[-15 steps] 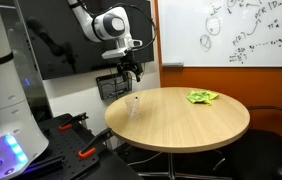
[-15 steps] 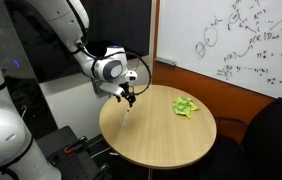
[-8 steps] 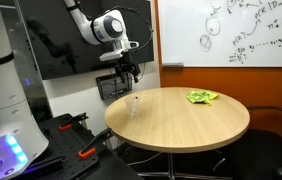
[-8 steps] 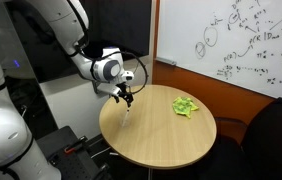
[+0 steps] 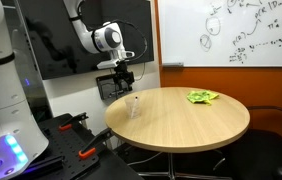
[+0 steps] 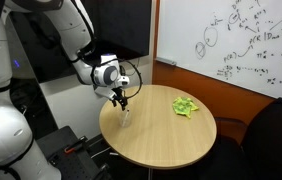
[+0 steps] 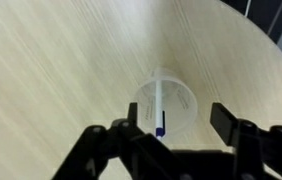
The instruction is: Move the pen slightly to the right
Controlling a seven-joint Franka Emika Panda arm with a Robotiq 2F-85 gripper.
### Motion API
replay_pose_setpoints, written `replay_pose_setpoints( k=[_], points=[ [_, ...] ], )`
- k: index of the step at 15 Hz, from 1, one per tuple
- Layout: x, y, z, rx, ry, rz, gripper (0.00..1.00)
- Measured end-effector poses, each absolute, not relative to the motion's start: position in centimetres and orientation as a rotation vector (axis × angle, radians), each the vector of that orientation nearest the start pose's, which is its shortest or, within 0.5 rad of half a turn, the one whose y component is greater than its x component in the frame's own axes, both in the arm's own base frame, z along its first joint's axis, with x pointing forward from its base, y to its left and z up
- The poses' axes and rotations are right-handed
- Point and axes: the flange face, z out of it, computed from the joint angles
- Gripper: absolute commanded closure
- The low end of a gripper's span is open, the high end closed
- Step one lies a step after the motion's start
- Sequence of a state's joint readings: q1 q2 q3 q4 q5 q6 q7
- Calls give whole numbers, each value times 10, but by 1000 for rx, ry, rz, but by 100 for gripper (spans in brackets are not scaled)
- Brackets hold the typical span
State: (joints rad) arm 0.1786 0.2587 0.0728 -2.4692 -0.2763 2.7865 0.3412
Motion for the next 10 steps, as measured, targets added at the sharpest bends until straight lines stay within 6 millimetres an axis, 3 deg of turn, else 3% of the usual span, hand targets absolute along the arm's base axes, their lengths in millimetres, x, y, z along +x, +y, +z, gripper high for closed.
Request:
replay_pose_setpoints(
  k=[1, 2, 5, 10],
  points=[
    [468, 134, 192, -3187, -257, -140, 33],
    [472, 133, 187, -3182, -244, -147, 29],
    [483, 126, 171, -3171, -188, -168, 31],
    [490, 126, 149, -3154, -102, -148, 47]
  ],
)
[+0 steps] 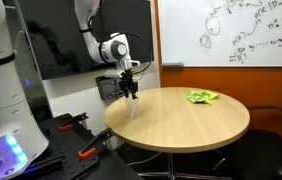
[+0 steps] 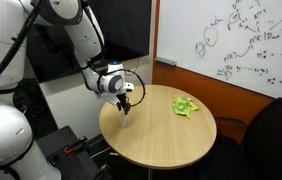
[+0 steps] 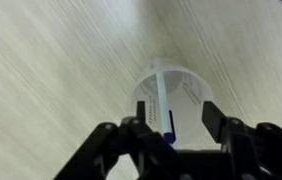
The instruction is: Move the pen slightly to the right
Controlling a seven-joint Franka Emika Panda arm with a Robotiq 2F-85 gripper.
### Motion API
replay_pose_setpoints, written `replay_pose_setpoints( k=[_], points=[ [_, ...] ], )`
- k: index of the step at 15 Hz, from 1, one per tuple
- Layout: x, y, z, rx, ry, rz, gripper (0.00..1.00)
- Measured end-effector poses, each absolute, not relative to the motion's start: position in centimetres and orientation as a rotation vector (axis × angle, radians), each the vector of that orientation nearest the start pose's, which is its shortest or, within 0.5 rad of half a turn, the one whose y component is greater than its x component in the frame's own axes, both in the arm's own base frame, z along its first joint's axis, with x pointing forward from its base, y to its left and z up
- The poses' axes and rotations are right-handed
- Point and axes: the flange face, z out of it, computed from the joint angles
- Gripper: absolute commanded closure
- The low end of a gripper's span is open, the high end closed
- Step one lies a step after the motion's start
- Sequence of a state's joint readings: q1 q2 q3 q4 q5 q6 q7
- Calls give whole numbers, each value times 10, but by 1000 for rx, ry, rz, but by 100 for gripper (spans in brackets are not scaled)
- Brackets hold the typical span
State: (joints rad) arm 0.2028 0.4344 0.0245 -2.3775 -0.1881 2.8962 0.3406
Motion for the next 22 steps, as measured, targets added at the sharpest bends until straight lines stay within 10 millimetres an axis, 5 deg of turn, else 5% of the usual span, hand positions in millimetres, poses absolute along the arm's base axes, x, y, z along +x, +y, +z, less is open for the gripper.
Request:
replay_pose_setpoints(
  k=[4, 14, 19, 20, 22],
  points=[
    [494, 126, 139, -3165, -99, -148, 60],
    [504, 125, 115, -3154, -47, -186, 53],
    [508, 128, 112, -3136, -36, -191, 80],
    [508, 128, 111, -3135, -35, -195, 98],
    [508, 127, 111, -3133, -35, -203, 100]
  ],
)
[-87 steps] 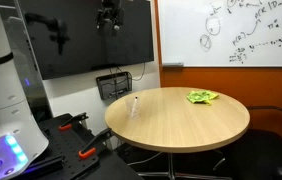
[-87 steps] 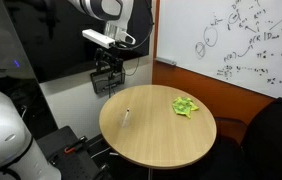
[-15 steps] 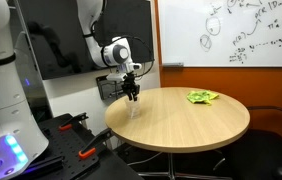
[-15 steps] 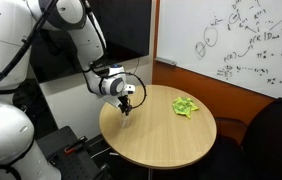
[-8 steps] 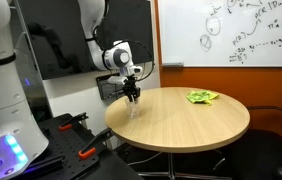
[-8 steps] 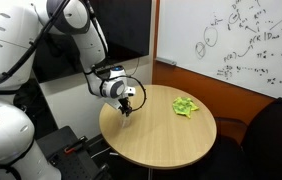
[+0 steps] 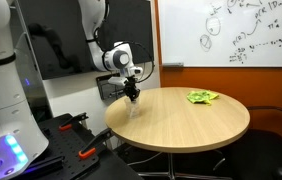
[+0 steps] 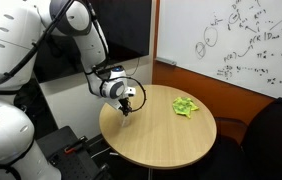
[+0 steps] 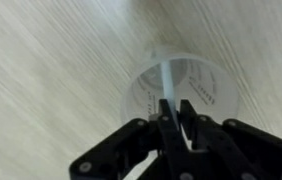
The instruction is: Move the pen slightly to the right
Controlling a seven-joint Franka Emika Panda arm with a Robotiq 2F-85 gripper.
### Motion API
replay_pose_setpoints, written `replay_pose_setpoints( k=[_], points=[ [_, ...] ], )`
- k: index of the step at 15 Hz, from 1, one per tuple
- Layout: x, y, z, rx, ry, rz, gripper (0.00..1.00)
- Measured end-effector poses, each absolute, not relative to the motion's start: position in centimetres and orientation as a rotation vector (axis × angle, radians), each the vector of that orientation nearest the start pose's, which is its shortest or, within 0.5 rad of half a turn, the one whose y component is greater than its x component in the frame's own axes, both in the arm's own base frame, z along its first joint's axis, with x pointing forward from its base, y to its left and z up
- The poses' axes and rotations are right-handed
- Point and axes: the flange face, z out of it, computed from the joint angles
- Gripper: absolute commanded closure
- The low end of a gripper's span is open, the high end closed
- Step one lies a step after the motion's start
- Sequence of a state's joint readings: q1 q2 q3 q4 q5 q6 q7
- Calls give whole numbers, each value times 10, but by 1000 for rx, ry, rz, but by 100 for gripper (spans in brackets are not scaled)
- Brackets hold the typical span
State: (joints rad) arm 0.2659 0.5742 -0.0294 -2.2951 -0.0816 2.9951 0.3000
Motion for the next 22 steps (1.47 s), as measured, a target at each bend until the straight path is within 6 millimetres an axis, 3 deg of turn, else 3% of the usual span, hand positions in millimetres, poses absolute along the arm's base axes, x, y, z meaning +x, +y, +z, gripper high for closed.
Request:
replay_pose_setpoints(
  k=[6, 9, 13, 19, 22],
  points=[
    [511, 126, 113, -3130, -37, -234, 97],
    [512, 130, 125, -3130, -56, -266, 97],
    [511, 135, 166, -3109, -73, -356, 97],
    [515, 117, 243, -3096, -105, -539, 97],
    [516, 96, 262, -3162, -55, -428, 97]
  ],
)
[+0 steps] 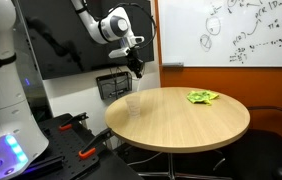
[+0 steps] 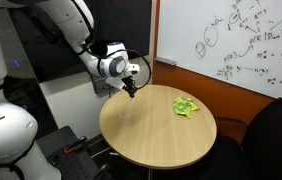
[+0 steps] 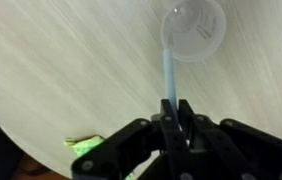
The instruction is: Move the pen slightly to the right
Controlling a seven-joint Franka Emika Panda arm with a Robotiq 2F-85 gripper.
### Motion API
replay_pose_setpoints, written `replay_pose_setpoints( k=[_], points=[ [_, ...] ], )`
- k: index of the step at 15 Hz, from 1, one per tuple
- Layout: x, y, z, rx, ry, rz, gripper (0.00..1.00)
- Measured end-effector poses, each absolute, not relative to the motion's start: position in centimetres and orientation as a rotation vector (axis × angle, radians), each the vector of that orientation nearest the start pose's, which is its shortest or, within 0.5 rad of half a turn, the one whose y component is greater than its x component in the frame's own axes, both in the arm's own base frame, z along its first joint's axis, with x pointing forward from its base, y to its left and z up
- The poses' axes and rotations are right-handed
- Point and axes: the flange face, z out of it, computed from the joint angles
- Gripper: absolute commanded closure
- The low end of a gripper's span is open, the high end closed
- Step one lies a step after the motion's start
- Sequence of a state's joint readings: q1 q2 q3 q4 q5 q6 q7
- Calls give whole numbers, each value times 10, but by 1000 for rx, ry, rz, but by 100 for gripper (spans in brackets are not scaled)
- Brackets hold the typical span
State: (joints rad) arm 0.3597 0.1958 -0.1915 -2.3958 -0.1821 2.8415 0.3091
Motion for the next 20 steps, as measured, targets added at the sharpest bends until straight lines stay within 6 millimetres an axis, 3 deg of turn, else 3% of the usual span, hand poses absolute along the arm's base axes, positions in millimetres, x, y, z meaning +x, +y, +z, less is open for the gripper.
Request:
replay_pose_setpoints(
  k=[4, 8, 13, 16, 17, 18, 20],
  points=[
    [506, 59, 249, -3243, 74, -139, 97],
    [501, 32, 204, -3266, 159, 49, 97],
    [497, 26, 126, -3286, 156, 261, 97],
    [506, 31, 99, -3321, 71, 294, 97],
    [511, 33, 94, -3336, 36, 292, 89],
    [515, 35, 91, -3347, 12, 288, 62],
    [523, 36, 87, -3362, -15, 271, 55]
  ],
)
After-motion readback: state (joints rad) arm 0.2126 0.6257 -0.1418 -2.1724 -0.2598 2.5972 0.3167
